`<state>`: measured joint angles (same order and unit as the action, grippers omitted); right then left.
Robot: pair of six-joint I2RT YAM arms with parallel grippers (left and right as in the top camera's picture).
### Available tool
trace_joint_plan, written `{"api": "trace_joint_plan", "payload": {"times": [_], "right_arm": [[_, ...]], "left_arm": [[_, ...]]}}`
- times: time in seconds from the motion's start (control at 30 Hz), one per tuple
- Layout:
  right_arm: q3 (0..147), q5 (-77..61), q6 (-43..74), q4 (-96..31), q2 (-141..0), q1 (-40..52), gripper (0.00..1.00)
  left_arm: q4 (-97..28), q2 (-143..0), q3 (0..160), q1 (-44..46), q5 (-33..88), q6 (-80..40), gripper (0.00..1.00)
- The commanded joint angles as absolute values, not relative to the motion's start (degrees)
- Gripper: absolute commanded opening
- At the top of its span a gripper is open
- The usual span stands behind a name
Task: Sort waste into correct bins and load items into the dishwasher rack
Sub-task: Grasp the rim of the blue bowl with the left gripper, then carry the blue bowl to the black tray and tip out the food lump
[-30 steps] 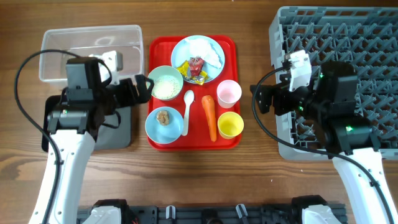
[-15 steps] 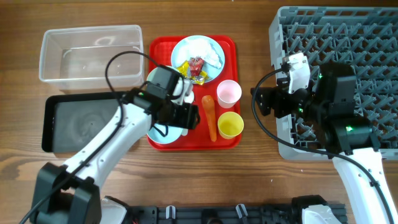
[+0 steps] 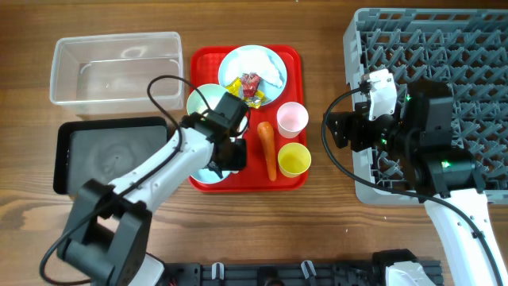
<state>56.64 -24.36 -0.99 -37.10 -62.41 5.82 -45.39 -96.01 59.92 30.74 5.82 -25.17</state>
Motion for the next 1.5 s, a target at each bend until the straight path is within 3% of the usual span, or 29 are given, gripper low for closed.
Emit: {"api": "trace_joint_plan", "payload": {"times": [0.0, 0.13, 0.3, 0.9, 1.2, 1.47], "right_arm": [[58.0, -23.9, -1.5, -37.3, -62.8, 6.0, 0.82], [58.0, -23.9, -1.5, -38.1, -62.8, 6.0, 0.80], [58.0, -23.9, -1.5, -38.8, -62.8, 6.0, 0.76], [58.0, -23.7, -1.3, -40.2, -62.8, 6.0, 0.75], [58.0, -23.7, -1.5, -40.1, -62.8, 6.0, 0.75], [58.0, -23.7, -1.5, -40.1, -62.8, 6.0, 0.76]], "left_arm": [[-44.6, -98.1, 60.0, 31.4, 5.0, -26.0, 0.27], [-43.8, -98.0, 60.0, 31.4, 3.9, -26.0, 0.04], [-42.8, -98.0, 60.0, 31.4, 3.5, -26.0, 0.04], [-47.4, -97.0, 60.8, 31.4, 3.1, -25.8, 0.04], [-57.2, -91.0, 68.0, 31.4, 3.4, -26.0, 0.04], [-57.8, -84.1, 68.3, 30.3, 4.6, -26.0, 0.04]]}}
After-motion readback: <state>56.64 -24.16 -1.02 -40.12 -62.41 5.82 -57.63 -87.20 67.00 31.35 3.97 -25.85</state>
